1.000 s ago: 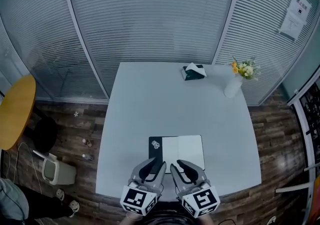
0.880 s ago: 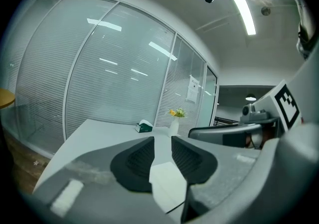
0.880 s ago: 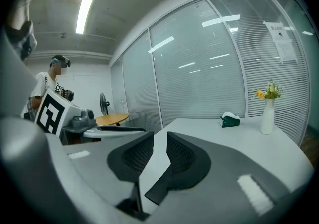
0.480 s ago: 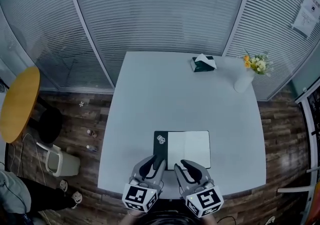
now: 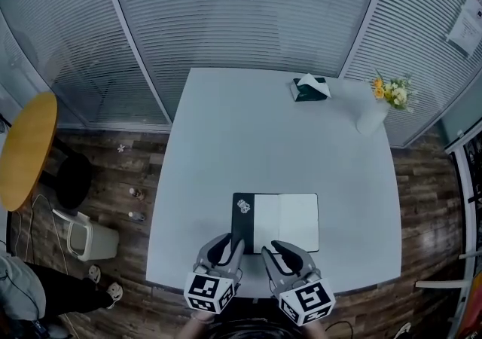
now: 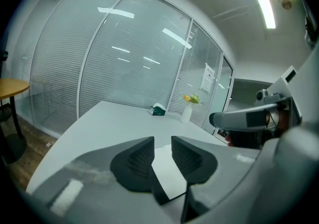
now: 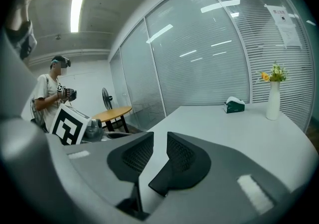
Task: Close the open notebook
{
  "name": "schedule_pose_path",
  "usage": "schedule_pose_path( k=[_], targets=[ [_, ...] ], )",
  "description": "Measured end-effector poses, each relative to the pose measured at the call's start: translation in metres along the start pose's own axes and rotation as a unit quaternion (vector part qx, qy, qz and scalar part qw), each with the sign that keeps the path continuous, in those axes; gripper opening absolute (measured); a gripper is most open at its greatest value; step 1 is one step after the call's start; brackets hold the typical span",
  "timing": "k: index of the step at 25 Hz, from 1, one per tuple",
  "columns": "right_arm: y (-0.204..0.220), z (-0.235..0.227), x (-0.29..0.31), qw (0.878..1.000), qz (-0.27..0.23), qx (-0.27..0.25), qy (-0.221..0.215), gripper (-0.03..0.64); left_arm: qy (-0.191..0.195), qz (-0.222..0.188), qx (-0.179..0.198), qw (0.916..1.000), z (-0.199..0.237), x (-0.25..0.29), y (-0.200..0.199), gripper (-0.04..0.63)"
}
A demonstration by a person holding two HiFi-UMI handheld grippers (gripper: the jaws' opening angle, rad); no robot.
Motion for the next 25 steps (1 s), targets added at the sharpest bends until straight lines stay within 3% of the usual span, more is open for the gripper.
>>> schedule_pose_path(
  k=[9, 13, 25],
  targets=[
    [0.014, -0.006, -0.004, 1.000, 0.017, 0.009, 0.009, 0.084, -0.033, 0.086, -0.032, 0.9952, 0.034, 0.024, 0.063, 0.104],
    [0.017, -0.008, -0.007, 1.000, 0.020, 0.012, 0.011, 0.084, -0.051, 0.116, -0.066, 0.9897, 0.049, 0.034, 0.088, 0.104],
    [0.025, -0.030, -0.037, 0.999, 0.022, 0.021, 0.040, 0.084, -0.117, 0.183, -0.091, 0.9718, 0.072, 0.058, 0.144, 0.144]
  ],
)
Point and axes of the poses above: the fingertips, and each gripper's own axes: x forward along the fingers, z to its left, y out of its underside, the point moved 1 cm from there along -x, backward along the fingers, and after that the axes turned 10 degrees about -x, right-handed, at the moved point
